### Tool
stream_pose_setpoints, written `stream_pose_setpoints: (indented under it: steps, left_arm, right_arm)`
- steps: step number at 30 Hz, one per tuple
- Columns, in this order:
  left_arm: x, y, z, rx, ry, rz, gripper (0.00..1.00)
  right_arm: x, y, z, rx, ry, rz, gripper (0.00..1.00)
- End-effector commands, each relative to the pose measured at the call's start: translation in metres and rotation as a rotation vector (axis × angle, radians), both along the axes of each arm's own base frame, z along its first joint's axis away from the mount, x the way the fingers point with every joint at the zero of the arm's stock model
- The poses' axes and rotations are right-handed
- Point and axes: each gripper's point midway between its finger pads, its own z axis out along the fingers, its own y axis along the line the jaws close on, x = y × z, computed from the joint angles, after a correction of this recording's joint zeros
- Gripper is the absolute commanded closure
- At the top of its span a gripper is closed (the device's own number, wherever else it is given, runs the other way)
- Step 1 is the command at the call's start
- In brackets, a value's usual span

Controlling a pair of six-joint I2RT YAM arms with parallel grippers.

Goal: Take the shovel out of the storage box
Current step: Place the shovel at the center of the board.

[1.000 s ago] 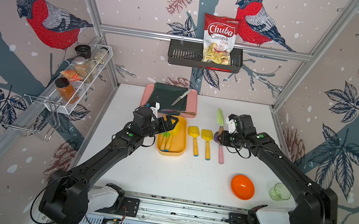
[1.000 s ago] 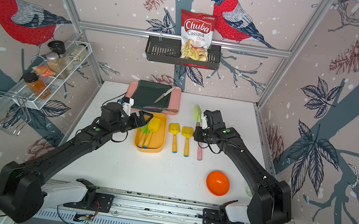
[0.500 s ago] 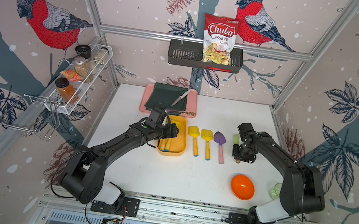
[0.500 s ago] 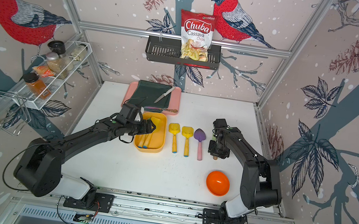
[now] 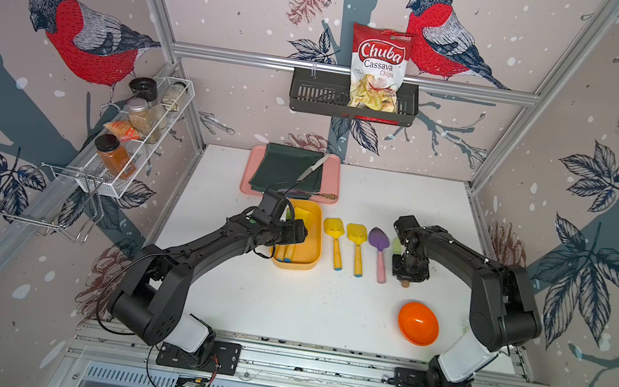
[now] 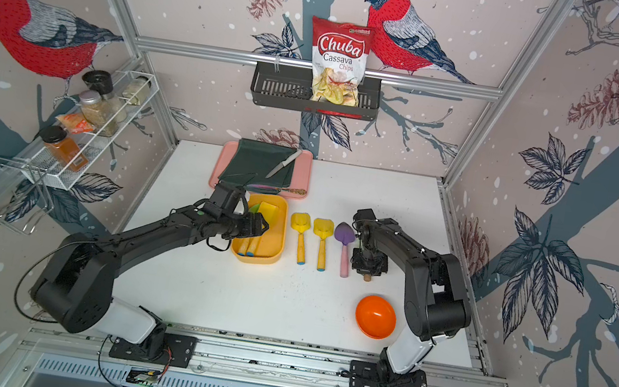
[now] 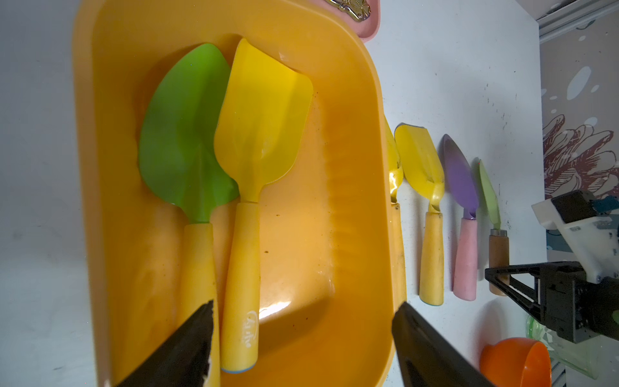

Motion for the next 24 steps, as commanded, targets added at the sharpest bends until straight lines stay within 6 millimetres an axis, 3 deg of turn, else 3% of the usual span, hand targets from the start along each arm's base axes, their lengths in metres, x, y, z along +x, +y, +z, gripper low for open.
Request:
stream_pose_setpoints:
  steps: [1, 13, 24]
  left_arm:
    - [0.002, -0.004, 0.0, -0.012, -0.013, -0.017, 0.15]
    - [0.002, -0.004, -0.004, -0.004, -0.002, -0.019, 0.14]
    - [0.003, 0.0, -0.017, 0.068, 0.031, -0.011, 0.15]
  right_arm:
    - [0.003, -0.008, 0.0, -0.056, -0.005, -0.004, 0.82]
    - [0.012, -0.002, -0.002, -0.056, -0.017, 0.006, 0.67]
    - [0.01, -0.002, 0.004, -0.021, -0.025, -0.01, 0.66]
